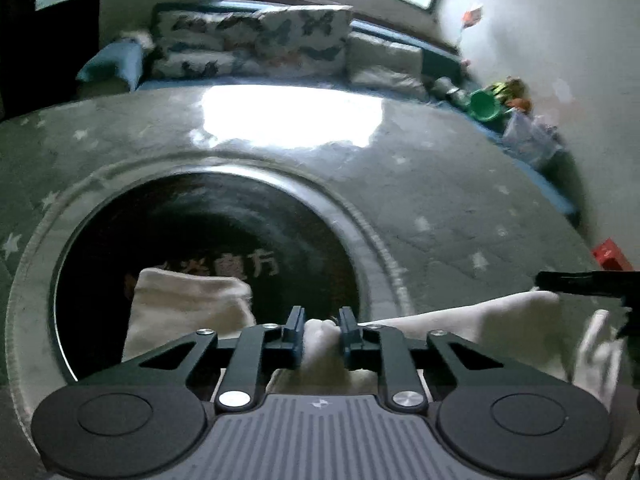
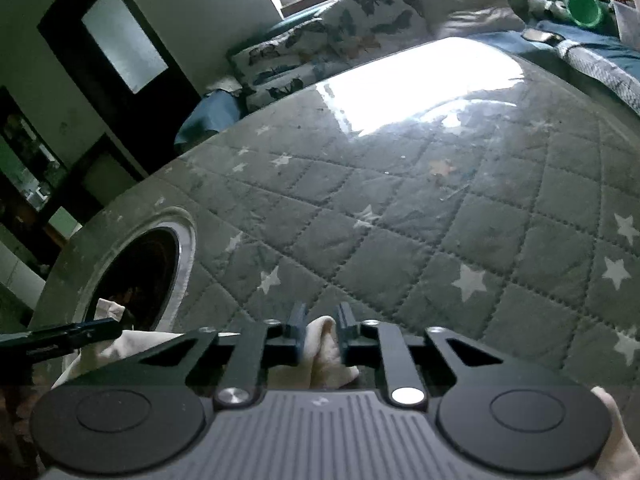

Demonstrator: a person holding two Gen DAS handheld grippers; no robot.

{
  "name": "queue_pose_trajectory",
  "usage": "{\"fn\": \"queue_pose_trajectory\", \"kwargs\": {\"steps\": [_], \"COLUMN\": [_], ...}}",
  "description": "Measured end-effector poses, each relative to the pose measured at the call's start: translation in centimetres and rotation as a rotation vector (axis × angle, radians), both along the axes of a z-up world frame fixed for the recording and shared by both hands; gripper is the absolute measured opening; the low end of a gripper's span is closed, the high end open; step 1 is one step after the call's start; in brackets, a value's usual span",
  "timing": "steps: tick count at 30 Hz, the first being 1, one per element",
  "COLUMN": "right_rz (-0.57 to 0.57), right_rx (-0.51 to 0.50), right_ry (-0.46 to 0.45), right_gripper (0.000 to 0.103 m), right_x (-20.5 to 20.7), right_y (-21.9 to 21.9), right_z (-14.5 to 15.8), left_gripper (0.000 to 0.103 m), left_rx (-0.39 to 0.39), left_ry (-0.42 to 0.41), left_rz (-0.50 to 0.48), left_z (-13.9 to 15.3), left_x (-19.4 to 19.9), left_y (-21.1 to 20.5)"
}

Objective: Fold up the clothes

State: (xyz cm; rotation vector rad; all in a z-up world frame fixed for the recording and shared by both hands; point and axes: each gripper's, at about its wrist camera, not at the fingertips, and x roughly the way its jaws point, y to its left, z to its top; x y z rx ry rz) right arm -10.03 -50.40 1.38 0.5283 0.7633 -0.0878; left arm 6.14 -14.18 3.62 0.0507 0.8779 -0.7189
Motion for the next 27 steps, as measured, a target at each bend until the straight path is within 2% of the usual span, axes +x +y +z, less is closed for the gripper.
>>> {"fn": "queue_pose_trajectory", "kwargs": {"steps": [5,9,13,19,21,23,24,26,27], "right_rz": [0.027,0.077,0.14,0.242,0.261,0.259,0.255,0.237,0.228], "right_rx": [0.014,0.006,-0.025,-0.096,-0.117,-0.114,-0.112,-0.103,-0.097], "right_ry": [-0.048,-0.082,-0.073,0.019,0.038,0.037,0.034,0.014,0.004], "right_gripper": [0.01,0.01,0.01,0.01,0.011,0.013,0.013,0.014,0.015], "right_x": [-1.3,-3.0,-4.8,-7.3,-7.7,-7.9,-8.0,-8.0,-7.9], "right_y": [-0.1,0.0,0.5,1.7,1.9,1.8,1.7,1.3,1.1], "right_z": [0.7,1.9,2.5,1.8,1.7,1.9,2.1,2.6,2.8], "left_gripper": [0.017,0.017,0.017,0.021,0.032,0.039,0.047,0.053,0.053], "left_rx": [-0.091,-0.146,-0.126,-0.012,-0.019,-0.054,-0.07,-0.086,-0.089], "left_ry": [-0.055,-0.084,-0.097,-0.081,-0.087,-0.102,-0.114,-0.136,-0.136], "left_rz": [-0.086,-0.204,-0.347,-0.468,-0.48,-0.476,-0.472,-0.425,-0.391], "left_z": [1.9,2.9,2.4,0.4,0.8,1.8,2.3,3.2,3.4], "left_x": [-2.8,-6.7,-11.0,-14.3,-14.6,-14.5,-14.4,-13.8,-13.4], "left_y": [1.5,2.9,3.8,4.6,4.8,5.1,5.2,5.4,5.4]}}
